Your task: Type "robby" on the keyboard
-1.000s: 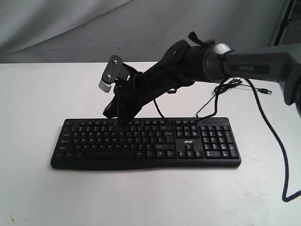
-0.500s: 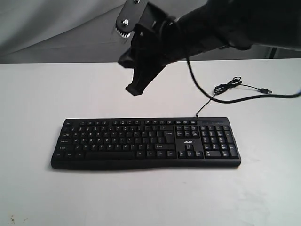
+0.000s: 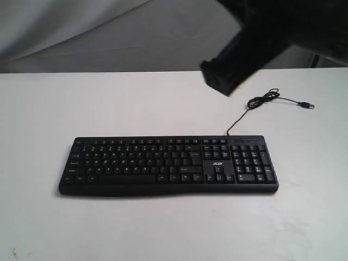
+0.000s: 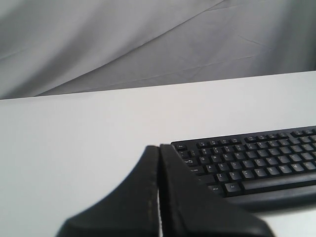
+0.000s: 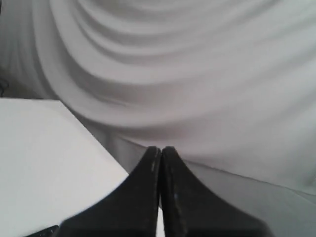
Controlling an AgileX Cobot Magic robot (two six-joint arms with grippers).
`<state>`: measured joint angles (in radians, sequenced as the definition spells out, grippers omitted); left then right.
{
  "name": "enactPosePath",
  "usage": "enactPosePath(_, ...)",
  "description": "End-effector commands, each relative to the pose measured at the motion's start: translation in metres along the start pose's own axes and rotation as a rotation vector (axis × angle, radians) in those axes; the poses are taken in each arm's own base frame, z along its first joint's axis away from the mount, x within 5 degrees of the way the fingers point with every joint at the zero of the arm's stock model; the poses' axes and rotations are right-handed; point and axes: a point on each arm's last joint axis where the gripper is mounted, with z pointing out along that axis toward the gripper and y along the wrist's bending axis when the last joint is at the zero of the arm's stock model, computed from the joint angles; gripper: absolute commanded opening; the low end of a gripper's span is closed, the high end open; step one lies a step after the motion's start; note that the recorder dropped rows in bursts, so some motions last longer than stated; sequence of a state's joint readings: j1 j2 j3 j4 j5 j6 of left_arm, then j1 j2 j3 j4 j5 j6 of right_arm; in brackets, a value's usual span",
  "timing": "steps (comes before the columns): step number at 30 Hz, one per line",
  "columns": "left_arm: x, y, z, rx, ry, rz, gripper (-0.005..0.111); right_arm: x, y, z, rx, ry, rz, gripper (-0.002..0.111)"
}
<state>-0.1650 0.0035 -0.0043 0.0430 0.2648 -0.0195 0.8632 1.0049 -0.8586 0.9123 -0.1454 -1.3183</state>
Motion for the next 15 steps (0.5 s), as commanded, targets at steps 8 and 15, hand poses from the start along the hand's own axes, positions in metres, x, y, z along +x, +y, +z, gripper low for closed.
enactPosePath(8,0.001,0.0,0.0,0.005,-0.005,0.003,0.0,0.004,-0.016,-0.113,0.15,-0.243,0.176,0.0)
enactPosePath(15,0.001,0.0,0.0,0.005,-0.005,0.003,0.0,0.005,-0.026,-0.155,0.185,-0.357,0.28,0.0)
